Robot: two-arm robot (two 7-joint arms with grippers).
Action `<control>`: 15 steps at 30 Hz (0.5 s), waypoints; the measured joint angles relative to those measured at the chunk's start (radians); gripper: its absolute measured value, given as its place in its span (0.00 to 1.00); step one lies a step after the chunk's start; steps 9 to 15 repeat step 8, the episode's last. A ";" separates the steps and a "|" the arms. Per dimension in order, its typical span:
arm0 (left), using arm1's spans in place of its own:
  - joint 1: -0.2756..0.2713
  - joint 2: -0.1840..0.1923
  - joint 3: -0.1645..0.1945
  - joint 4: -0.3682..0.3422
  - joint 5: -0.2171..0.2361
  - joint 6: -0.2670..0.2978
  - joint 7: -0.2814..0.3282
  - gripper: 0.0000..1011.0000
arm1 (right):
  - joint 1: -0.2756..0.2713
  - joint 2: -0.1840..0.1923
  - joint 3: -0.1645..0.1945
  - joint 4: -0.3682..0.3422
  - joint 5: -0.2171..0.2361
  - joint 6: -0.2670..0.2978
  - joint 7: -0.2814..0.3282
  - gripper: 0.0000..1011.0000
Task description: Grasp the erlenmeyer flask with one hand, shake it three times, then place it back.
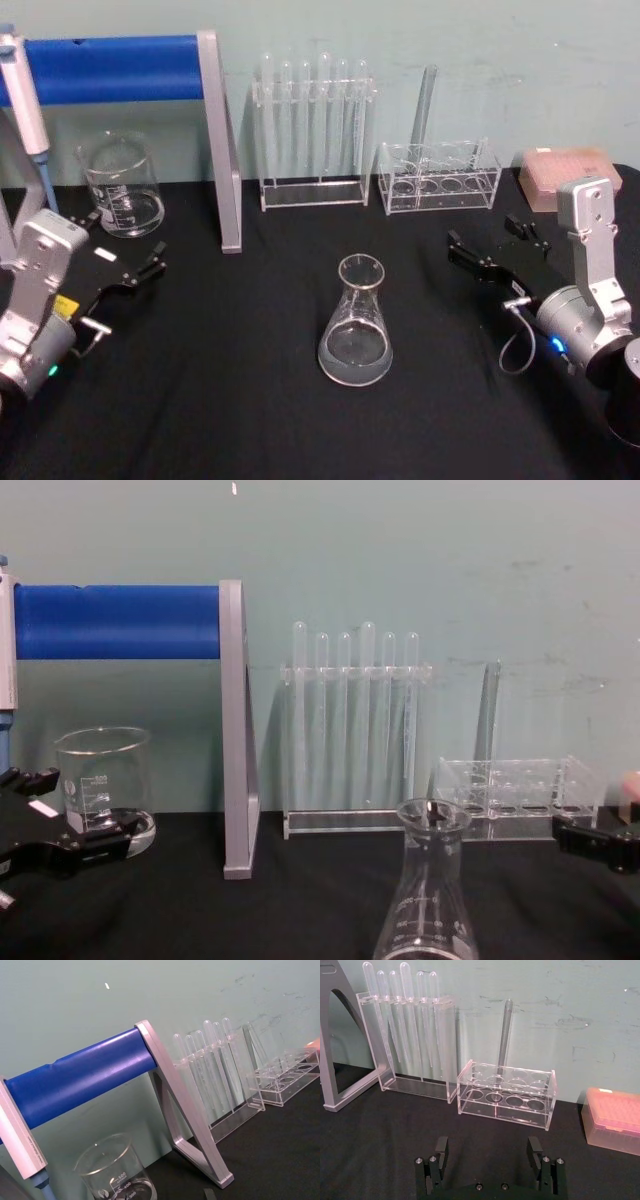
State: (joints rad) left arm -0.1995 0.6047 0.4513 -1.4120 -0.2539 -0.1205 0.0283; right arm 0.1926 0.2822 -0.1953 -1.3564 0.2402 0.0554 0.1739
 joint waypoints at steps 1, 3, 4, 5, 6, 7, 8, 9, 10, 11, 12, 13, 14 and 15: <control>0.000 0.000 0.000 0.000 0.000 0.000 0.000 0.99 | 0.000 0.000 0.000 0.000 0.000 0.000 0.000 0.99; 0.000 0.000 0.000 0.000 0.000 0.000 0.000 0.99 | 0.000 0.000 0.000 0.000 0.000 0.000 0.000 0.99; 0.000 0.000 0.000 0.000 0.000 0.000 0.000 0.99 | 0.000 0.000 0.000 0.000 0.000 0.000 0.000 0.99; 0.000 0.000 0.000 0.000 0.000 0.000 0.000 0.99 | 0.000 0.000 0.000 0.000 0.000 0.000 0.000 0.99; 0.000 0.000 0.000 0.000 0.000 0.000 0.000 0.99 | 0.000 0.000 0.000 0.000 0.000 0.000 0.000 0.99; 0.000 0.000 0.000 0.000 0.000 0.000 0.000 0.99 | 0.000 0.000 0.000 0.000 0.000 0.000 0.000 0.99; 0.000 0.000 0.000 0.000 0.000 0.000 0.000 0.99 | 0.000 0.000 0.000 0.000 0.000 0.000 0.000 0.99; 0.000 0.000 0.000 0.000 0.000 0.000 0.000 0.99 | 0.000 0.000 0.000 0.000 0.000 0.000 0.000 0.99; 0.000 0.000 0.000 0.000 0.000 0.000 0.000 0.99 | 0.000 0.000 0.000 0.000 0.000 0.000 0.000 0.99; 0.000 0.000 0.000 0.000 0.000 0.000 0.000 0.99 | 0.000 0.000 0.000 0.000 0.000 0.000 0.000 0.99; 0.000 0.000 0.000 0.000 0.000 0.000 0.000 0.99 | 0.000 0.000 0.000 0.000 0.000 0.000 0.000 0.99; 0.000 0.000 0.000 0.000 0.000 0.000 0.000 0.99 | 0.000 0.000 0.000 0.000 0.000 0.000 0.000 0.99; 0.000 0.000 0.000 0.000 0.000 0.000 0.000 0.99 | 0.000 0.000 0.000 0.000 0.000 0.000 0.000 0.99; 0.000 0.000 0.000 0.000 0.000 0.000 0.000 0.99 | 0.000 0.000 0.000 0.000 0.000 0.000 0.000 0.99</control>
